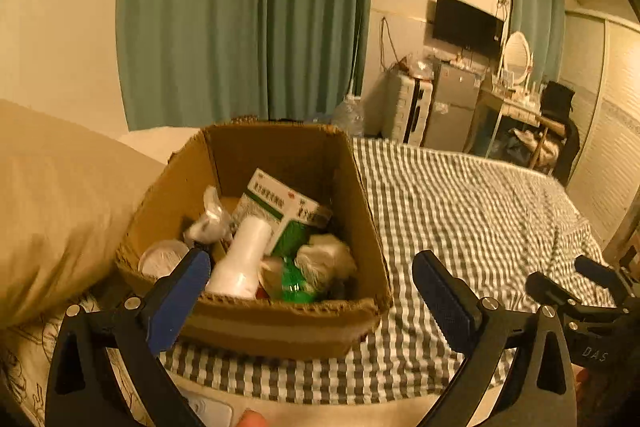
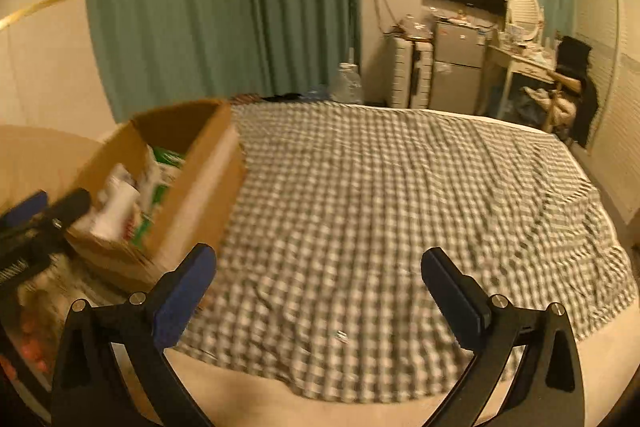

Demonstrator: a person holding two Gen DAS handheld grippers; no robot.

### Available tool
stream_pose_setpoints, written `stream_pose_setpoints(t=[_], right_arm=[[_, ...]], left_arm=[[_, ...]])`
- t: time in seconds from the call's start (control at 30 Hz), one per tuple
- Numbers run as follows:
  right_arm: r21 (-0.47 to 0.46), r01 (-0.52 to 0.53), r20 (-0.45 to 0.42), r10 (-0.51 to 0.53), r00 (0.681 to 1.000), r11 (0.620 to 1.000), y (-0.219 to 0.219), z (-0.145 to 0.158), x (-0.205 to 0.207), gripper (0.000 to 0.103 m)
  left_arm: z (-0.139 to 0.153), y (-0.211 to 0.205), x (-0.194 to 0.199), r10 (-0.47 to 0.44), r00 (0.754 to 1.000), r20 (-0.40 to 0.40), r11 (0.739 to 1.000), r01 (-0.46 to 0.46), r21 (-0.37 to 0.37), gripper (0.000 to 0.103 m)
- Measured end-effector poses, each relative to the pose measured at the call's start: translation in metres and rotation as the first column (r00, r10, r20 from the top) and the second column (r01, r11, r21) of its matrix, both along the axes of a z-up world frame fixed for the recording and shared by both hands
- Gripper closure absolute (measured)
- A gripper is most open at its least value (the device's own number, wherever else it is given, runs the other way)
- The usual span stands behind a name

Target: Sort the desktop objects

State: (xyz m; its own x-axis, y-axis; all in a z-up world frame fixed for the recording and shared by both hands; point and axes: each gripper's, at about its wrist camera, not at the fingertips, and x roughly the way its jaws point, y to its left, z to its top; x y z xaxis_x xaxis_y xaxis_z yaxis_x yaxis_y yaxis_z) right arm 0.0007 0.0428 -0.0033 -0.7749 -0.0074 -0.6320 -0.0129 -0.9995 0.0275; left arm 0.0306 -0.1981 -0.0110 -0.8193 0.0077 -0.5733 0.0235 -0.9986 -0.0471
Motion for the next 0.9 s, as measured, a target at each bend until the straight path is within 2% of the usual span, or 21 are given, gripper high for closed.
stream_pose_setpoints(t=[0.07,0.2,0.53,0.73,0.83,0.9], right_arm=[[-0.020,0.019,-0.006,-0.019,1.000,1.000,0.009,0.005,0.006,0.000],[-0.067,0.020,-0.024,-0.021,0.999,0.998,0.015,0.013,0.011,0.000],[-0.059,0.006,-0.015,-0.006,1.000,0.998,0.006,0.008,0.010,0.000],[-0.053,-0.002,-0.009,0.002,1.000,0.999,0.003,0.007,0.010,0.000],[-0.052,-0.008,-0.005,0.008,1.000,0.999,0.001,0.006,0.010,0.001],[-0.048,-0.012,-0.004,0.011,1.000,0.999,-0.001,0.006,0.011,0.000]], left_arm=[[-0.002,0.005,-0.001,0.012,1.000,0.024,1.000,-0.012,-0.008,0.000],[0.002,0.013,0.002,0.003,1.000,0.010,0.999,-0.003,-0.038,0.000],[0.000,0.011,-0.002,0.032,0.999,0.019,0.998,-0.031,-0.058,0.000],[0.001,0.011,-0.002,0.067,0.998,-0.013,0.997,-0.068,-0.038,0.000],[0.008,0.010,0.000,0.064,0.998,-0.019,0.997,-0.063,0.032,0.000],[0.010,0.013,0.000,0.056,0.998,-0.022,0.998,-0.056,0.039,0.000]])
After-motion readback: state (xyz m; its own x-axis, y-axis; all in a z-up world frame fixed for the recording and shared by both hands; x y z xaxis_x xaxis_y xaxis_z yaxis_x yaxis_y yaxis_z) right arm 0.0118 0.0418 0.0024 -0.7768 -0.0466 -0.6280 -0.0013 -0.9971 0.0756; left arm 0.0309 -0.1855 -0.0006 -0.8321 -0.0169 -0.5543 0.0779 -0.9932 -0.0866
